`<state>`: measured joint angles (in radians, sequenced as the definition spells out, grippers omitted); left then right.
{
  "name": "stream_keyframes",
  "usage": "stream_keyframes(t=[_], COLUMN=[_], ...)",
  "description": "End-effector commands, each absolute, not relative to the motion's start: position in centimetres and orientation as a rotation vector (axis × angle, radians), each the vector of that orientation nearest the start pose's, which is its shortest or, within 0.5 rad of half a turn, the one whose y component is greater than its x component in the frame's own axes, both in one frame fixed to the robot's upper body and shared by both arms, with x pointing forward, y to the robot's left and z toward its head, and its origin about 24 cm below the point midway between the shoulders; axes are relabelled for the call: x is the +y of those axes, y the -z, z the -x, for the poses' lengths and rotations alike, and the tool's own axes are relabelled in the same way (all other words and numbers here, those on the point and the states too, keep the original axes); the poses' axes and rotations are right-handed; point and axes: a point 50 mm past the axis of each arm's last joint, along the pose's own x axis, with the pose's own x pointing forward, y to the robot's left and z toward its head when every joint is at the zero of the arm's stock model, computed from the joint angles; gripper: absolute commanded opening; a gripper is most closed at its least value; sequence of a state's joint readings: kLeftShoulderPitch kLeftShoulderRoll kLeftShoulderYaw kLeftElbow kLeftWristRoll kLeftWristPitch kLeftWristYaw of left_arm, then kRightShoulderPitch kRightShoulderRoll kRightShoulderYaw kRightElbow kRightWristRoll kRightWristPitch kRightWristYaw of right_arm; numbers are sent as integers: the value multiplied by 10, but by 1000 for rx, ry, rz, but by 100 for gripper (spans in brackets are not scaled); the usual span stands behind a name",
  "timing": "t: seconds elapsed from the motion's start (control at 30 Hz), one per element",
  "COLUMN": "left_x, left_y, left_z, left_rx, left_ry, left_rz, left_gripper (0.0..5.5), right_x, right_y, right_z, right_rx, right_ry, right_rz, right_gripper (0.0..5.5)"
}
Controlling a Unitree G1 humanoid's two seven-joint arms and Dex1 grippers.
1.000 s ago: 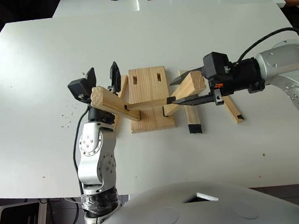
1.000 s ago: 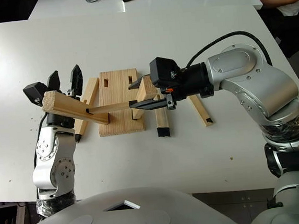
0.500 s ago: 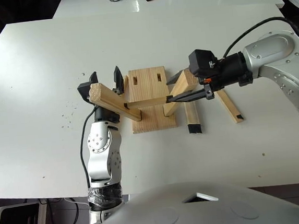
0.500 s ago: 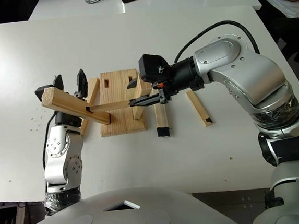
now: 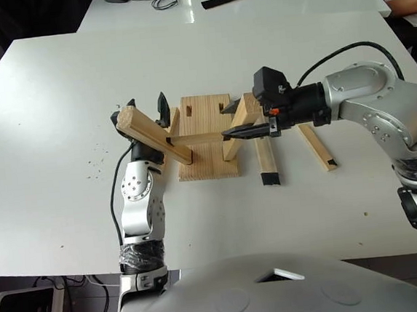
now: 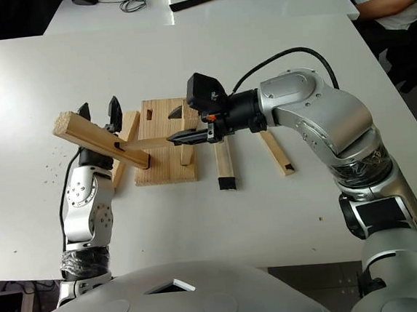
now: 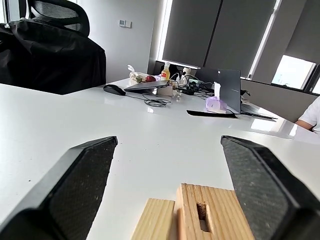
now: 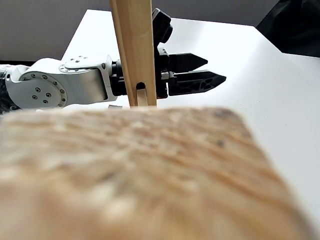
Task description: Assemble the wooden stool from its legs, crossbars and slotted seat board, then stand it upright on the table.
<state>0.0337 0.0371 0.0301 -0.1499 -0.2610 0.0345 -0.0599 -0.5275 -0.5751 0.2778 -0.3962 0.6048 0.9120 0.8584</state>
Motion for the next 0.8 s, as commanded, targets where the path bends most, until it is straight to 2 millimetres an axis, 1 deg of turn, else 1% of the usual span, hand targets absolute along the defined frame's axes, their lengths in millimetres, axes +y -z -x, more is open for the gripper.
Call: stream_keyframes(t=[0.03, 0.07, 0.1, 0.2, 0.23, 0.4, 0.53, 0.63, 0.73, 0.8], left_x=[131, 132, 134, 141, 144, 159, 173, 177, 180, 191], left_y=[-66, -67, -67, -67, -68, -72, -88, -99, -106, -111], left_z=[-254, -255, -255, -256, -257, -261, -259, -256, -254, -250], left_rx=[-60, -59, -58, -56, -56, -64, -113, -139, -142, -146], left_ry=[223, 225, 226, 214, 205, 189, 170, 182, 187, 130], left_rz=[259, 256, 254, 238, 233, 207, 262, 310, 304, 292], left_gripper=[384, 384, 384, 384, 384, 384, 384, 384, 384, 384], right_x=[-91, -92, -93, -96, -97, -109, -124, -130, -138, -150], right_y=[-134, -135, -137, -142, -145, -167, -187, -194, -198, -203], right_z=[-251, -252, -252, -249, -247, -238, -238, -235, -229, -233], right_rx=[459, 444, 432, 411, 402, 301, 197, 148, 110, 55], right_ry=[-1281, -1260, -1244, -1224, -1228, -1272, -1277, -1294, -1312, -1247], right_rz=[60, 48, 35, -3, -17, -84, -112, -124, -139, -183], right_gripper=[292, 309, 314, 365, 369, 369, 369, 369, 369, 369])
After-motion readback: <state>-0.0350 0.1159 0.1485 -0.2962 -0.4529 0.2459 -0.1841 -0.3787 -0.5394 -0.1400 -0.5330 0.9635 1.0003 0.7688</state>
